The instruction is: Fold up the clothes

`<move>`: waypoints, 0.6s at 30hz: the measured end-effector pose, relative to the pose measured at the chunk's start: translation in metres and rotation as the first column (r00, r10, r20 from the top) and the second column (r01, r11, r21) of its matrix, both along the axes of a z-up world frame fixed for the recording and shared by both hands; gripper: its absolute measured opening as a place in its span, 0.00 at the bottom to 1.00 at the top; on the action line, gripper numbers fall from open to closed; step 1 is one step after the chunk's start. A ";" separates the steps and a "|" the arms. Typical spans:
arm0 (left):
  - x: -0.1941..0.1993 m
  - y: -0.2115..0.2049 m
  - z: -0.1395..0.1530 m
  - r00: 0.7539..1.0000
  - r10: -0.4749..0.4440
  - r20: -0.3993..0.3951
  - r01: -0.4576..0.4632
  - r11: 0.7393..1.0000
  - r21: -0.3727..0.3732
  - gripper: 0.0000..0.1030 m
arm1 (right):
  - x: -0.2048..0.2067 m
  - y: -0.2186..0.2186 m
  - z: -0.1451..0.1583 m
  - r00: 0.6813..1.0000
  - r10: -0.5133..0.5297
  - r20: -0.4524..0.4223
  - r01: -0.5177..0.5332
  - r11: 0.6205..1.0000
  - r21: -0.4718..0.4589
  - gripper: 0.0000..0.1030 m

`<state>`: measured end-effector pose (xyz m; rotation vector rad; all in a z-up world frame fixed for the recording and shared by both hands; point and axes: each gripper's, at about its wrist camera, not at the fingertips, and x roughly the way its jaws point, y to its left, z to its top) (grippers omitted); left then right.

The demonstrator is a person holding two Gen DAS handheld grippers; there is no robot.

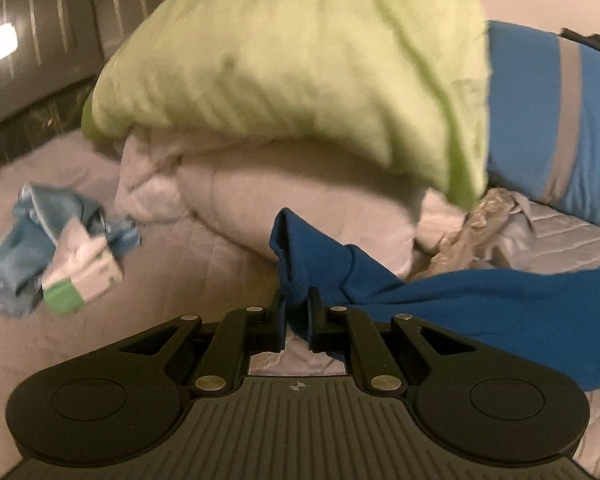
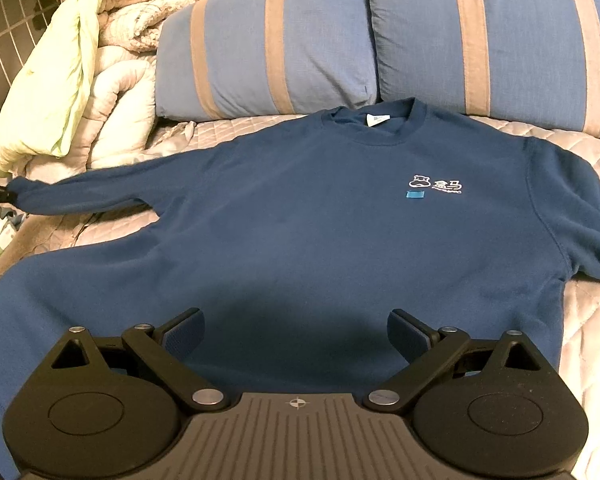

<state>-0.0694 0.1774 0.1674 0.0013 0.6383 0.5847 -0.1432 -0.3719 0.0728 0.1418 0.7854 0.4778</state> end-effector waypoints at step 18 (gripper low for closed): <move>-0.047 -0.028 -0.045 0.988 -0.157 -0.005 0.147 0.933 -0.330 0.61 | -0.005 -0.015 0.004 0.997 -0.069 0.036 0.067 0.997 0.042 1.00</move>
